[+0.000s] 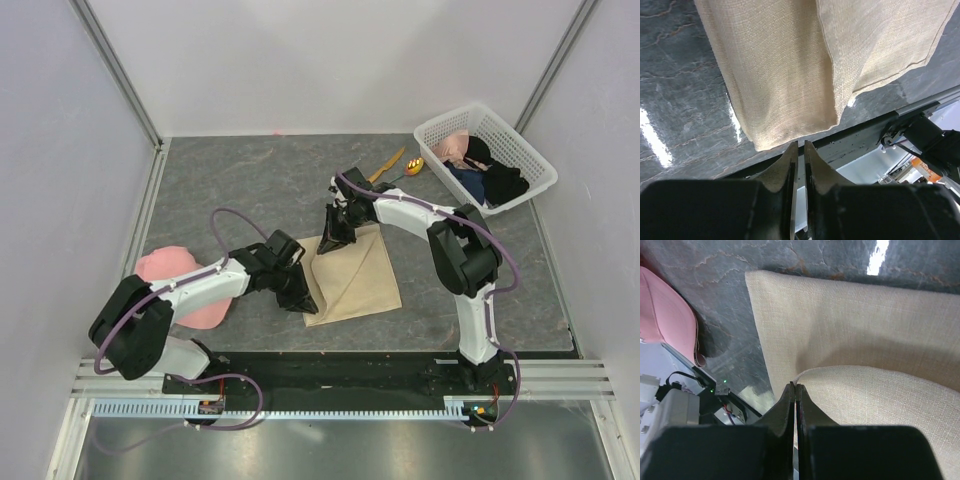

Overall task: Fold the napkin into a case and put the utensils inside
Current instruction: Fold the top corner of the square-folded napkin at the center of the board.

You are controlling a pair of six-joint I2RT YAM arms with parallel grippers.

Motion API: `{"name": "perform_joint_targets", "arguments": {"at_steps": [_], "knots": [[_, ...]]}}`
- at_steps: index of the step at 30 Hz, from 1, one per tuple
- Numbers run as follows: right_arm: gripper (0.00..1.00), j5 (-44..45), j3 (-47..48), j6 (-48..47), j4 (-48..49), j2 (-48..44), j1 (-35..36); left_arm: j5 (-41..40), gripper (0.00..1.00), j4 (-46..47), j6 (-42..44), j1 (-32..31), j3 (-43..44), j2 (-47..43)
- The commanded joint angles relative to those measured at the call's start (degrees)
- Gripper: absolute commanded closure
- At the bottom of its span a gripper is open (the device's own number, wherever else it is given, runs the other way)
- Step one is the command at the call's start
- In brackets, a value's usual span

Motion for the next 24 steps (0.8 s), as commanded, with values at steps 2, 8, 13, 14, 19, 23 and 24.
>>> {"name": "perform_joint_targets", "arguments": {"at_steps": [2,8,13,14,19,23,24], "knots": [[1.00,-1.8,3.9,2.0,2.1,1.5,0.4,-0.2,0.85,1.5,-2.3,0.3,-2.0,-1.9],[1.00,-1.8,5.7,3.0,3.0,3.4,1.0,-1.4,0.86,1.7,-2.3,0.3,-4.7,-1.8],[1.00,-1.7,6.4,3.4,3.9,4.8,1.4,-2.7,0.86,2.1,-2.4,0.3,-6.6,-2.5],[1.00,-1.4,6.7,3.5,4.0,4.9,1.4,-2.8,0.86,2.3,-2.5,0.3,-7.2,-2.7],[1.00,-0.2,8.9,3.7,4.4,6.0,1.5,-2.8,0.86,2.9,-3.1,0.3,-8.4,-2.9],[1.00,0.1,10.1,4.1,4.3,7.1,1.4,-2.8,0.87,3.0,-3.0,0.3,-7.9,-2.2],[1.00,0.2,10.1,4.1,4.3,7.5,1.5,-2.7,0.87,3.2,-3.0,0.3,-7.9,-2.0]]}}
